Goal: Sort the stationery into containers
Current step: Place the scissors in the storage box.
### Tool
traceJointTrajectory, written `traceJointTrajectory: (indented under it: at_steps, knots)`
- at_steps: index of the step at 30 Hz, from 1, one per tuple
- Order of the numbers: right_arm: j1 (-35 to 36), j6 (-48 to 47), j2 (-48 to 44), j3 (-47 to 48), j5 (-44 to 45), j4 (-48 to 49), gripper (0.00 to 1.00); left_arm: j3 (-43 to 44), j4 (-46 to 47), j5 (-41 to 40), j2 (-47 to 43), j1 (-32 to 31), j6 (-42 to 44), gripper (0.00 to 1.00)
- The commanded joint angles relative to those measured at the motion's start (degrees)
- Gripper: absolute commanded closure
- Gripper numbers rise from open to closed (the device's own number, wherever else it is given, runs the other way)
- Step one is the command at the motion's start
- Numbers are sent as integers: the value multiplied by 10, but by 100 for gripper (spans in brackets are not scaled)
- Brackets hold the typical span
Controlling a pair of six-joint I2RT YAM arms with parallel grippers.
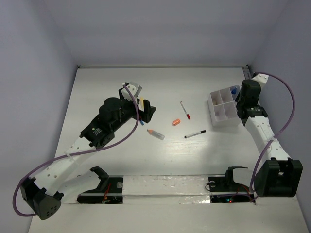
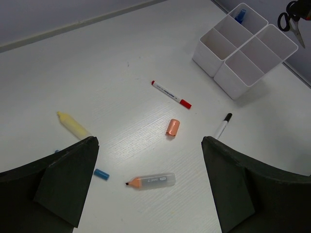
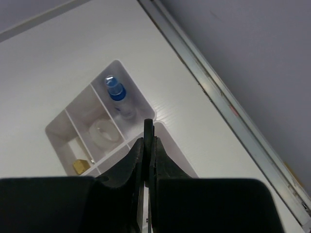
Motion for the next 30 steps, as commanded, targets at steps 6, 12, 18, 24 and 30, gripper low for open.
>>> traceJointTrajectory:
  at_steps: [6,12,18,24,30]
  knots:
    - [-5,26,-29,-13,-2,7,100,-3,33,20,-20,-1,-9,14]
    - [-5,21,-51,-27,-15,10,100,-4,36,28,-26,-1,-12,14]
    - [-5,29,-20,-14,-31,-38,100,-4,36,29,-24,-1,-11,14]
    - [-5,41,5,-6,-49,-85,100,-5,35,28,-21,-7,-11,14]
    - [-15,45,18,-2,-43,-100,100,-4,36,28,-21,-12,-12,14]
